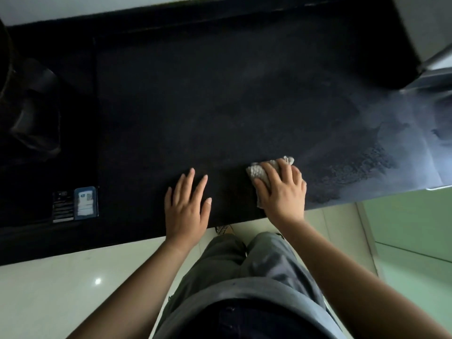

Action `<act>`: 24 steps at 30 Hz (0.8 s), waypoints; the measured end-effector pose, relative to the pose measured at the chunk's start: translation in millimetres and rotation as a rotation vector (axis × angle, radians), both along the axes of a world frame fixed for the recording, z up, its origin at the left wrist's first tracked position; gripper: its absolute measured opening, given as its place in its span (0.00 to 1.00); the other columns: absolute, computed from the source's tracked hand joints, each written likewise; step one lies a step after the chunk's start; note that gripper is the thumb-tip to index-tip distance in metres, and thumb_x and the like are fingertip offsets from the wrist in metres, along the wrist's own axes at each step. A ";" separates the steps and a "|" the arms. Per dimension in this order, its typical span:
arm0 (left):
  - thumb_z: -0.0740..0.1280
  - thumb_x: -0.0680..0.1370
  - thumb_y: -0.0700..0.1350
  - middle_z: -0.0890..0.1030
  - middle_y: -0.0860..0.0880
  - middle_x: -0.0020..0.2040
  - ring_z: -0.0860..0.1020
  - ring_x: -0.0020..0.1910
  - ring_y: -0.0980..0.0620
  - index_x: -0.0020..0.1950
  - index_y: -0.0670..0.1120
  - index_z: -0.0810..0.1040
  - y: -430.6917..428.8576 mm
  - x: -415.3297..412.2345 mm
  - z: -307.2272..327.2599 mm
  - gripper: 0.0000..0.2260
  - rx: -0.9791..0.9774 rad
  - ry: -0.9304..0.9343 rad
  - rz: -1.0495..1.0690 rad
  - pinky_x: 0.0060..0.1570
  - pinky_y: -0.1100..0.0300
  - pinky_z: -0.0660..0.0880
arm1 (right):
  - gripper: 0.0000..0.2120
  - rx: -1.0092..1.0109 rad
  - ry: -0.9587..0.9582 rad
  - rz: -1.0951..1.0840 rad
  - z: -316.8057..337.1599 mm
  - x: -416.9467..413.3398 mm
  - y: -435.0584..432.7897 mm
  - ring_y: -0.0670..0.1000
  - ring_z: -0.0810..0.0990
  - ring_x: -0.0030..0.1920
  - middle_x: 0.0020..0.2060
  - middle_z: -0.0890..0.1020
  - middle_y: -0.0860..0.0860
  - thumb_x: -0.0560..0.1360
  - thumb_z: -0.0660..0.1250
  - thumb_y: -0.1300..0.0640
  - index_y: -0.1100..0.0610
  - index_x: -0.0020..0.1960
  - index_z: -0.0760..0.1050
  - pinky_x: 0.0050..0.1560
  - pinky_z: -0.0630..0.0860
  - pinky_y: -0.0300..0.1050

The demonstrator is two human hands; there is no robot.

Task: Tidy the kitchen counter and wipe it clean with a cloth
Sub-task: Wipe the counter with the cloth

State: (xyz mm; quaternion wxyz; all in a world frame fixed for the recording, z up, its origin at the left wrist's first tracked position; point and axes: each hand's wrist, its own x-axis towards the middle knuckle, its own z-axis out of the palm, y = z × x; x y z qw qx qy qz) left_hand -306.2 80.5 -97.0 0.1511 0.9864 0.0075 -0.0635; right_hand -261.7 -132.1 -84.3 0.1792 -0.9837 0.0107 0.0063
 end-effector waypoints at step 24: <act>0.57 0.78 0.54 0.58 0.44 0.76 0.57 0.74 0.42 0.74 0.52 0.60 -49.2 3.4 35.9 0.24 0.038 0.205 -0.048 0.67 0.41 0.61 | 0.18 0.086 0.168 -0.161 34.0 -17.3 -113.4 0.61 0.68 0.56 0.60 0.72 0.54 0.76 0.57 0.41 0.47 0.63 0.70 0.49 0.71 0.53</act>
